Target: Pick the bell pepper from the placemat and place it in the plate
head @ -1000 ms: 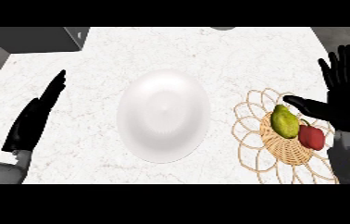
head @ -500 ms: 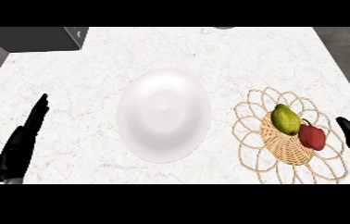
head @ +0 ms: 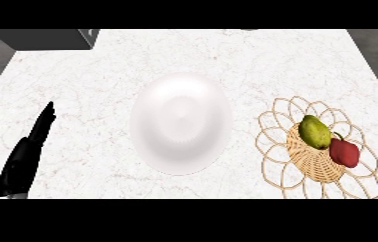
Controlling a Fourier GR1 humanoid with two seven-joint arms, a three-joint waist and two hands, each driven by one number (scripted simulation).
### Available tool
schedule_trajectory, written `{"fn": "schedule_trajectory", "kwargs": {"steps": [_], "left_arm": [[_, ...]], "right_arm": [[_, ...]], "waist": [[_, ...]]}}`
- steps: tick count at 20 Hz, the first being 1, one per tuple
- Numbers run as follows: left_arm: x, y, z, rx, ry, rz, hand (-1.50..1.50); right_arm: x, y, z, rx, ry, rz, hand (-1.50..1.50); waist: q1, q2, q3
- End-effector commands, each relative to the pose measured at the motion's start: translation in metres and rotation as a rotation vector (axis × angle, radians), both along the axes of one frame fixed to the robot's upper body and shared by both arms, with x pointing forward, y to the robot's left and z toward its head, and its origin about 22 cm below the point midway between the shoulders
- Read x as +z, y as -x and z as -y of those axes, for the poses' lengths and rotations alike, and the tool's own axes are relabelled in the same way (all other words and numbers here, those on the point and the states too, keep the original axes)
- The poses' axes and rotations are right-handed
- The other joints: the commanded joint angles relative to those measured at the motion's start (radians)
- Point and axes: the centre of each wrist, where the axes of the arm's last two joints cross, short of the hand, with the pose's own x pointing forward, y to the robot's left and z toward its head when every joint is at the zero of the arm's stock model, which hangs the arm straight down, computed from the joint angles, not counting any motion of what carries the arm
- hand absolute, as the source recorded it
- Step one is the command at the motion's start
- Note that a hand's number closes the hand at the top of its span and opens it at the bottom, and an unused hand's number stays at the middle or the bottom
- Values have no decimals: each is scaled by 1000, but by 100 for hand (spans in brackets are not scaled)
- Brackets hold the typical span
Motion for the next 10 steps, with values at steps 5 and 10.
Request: {"fn": "schedule_trajectory", "kwargs": {"steps": [5, 10], "left_arm": [[0, -1, -2, -21, 9, 16, 0], [-1, 1, 1, -29, 4, 13, 0]], "right_arm": [[23, 8, 18, 9, 68, -371, -150], [39, -13, 36, 63, 87, -543, -150]], "waist": [[25, 6, 1], [34, 6, 2]]}}
